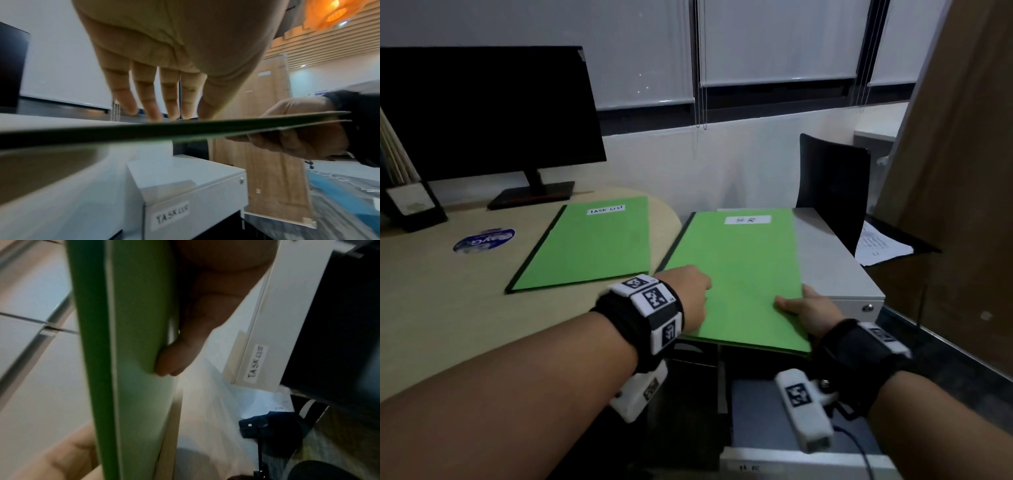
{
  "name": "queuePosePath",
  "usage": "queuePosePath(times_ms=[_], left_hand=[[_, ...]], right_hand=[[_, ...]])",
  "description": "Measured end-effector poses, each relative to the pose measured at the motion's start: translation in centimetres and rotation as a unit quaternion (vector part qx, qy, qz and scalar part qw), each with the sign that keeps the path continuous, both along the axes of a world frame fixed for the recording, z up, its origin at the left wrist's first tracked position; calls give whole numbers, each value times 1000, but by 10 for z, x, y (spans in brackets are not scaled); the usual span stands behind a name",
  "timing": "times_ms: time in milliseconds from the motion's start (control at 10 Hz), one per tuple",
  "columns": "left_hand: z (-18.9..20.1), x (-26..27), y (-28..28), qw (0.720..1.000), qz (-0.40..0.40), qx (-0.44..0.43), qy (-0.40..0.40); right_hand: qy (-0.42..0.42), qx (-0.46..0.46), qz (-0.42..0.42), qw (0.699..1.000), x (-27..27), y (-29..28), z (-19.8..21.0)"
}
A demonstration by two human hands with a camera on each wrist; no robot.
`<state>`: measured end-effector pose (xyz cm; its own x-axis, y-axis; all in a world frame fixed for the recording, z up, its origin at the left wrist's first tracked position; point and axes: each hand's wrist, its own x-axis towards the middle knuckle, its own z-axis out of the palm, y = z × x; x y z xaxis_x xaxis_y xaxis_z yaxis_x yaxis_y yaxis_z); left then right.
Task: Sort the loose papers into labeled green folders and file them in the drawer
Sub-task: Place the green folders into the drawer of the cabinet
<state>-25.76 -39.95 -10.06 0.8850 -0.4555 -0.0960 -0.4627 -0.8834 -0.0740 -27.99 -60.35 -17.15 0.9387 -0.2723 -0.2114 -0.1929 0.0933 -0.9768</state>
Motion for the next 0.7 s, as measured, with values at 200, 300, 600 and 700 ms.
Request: queuePosePath(times_ms=[200,300,600,700], left_hand=[[-58,-28,-26,978,-34,-204,-19],[-105,-22,-27,954,77,-290,-16],[-220,-21,-10,941,174,-124,264],[-238,-28,-26,944,160,-84,278]], right_hand=[[42,-13,-12,999,-48,-60,-24],[90,-43,-10,995,-65,-74,-55],[134,-53,-25,989,-91,-105,-89],[139,-56,-33,988,-94,-118,-90]])
